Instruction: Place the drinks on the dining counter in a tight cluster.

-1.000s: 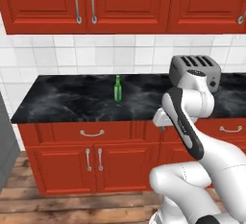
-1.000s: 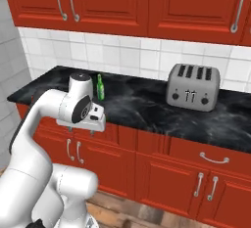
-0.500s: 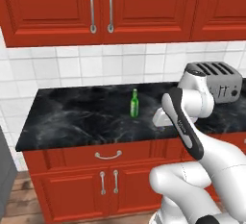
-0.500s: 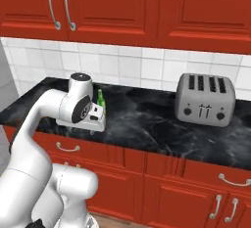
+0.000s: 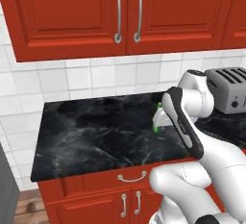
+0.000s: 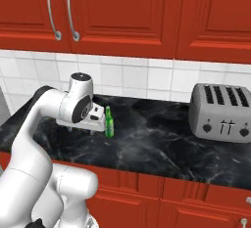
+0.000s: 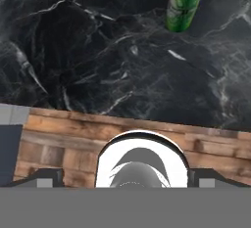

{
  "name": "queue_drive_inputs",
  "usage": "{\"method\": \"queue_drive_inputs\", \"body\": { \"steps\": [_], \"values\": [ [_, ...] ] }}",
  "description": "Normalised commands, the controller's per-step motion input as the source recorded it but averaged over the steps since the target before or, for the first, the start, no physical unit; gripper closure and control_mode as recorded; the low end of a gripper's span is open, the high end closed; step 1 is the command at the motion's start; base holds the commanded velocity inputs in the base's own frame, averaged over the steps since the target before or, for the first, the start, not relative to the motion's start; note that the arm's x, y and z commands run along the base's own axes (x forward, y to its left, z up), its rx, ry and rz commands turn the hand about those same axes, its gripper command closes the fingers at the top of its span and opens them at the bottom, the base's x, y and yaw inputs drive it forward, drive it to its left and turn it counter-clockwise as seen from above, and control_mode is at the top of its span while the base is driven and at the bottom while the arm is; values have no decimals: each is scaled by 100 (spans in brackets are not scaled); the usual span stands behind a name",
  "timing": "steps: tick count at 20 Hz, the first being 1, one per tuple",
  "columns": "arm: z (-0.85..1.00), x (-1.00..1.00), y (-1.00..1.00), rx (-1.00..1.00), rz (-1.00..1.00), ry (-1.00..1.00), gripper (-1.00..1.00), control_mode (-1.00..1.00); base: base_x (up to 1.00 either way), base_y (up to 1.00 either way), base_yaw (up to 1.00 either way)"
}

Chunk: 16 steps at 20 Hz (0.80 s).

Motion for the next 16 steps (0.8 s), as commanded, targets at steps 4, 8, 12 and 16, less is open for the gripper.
{"method": "queue_drive_inputs", "body": {
  "steps": [4, 8, 12, 16],
  "values": [
    [0, 0, 0, 0, 0, 0, -100, 100, 46, 51, -8],
    [0, 0, 0, 0, 0, 0, -100, 100, 36, 37, -5],
    [0, 0, 0, 0, 0, 0, -100, 100, 10, 18, -1],
    [0, 0, 0, 0, 0, 0, -100, 100, 0, 4, 0]
  ]
}}
